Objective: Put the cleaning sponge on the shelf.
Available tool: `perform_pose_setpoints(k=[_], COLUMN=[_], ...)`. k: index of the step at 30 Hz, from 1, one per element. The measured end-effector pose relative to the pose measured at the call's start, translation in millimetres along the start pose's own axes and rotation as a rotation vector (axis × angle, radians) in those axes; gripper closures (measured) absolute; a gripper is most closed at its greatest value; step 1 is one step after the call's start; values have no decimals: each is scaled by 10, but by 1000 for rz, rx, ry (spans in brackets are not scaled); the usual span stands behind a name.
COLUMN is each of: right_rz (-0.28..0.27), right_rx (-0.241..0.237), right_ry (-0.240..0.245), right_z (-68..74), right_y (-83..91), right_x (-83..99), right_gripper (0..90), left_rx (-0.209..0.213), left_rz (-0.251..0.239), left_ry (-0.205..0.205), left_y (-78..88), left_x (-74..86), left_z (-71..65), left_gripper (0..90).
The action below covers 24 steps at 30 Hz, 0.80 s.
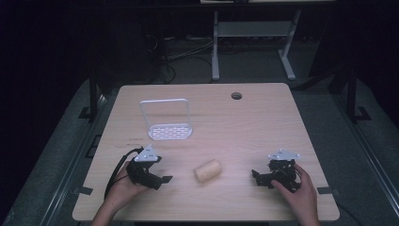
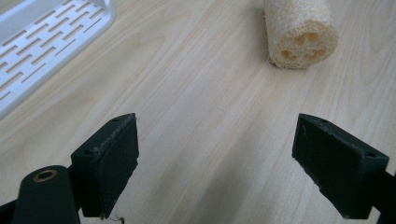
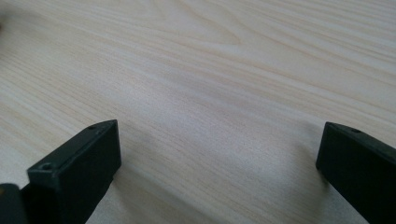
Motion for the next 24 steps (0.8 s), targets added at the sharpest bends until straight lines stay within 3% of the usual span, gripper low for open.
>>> perform_pose_setpoints(k=[24], right_rz=[0], right_rx=[0], right_ry=[-1], right_z=[0], right_y=[0], right_x=[0], right_gripper=[0], left_rx=[60], left_rz=[13], left_ry=[-62], left_y=[-114], left_x=[-230], left_z=[-169], left_gripper=[143])
Point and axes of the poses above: each handheld gripper's, and its own axes: y roughly backward along the jaws, x roughly out of its underside, z roughly to its left, the point moved 4 cm from there along -y, roughly forward along the jaws, and after that the axes turned 5 degrees about -x, right-handed, at the moved point
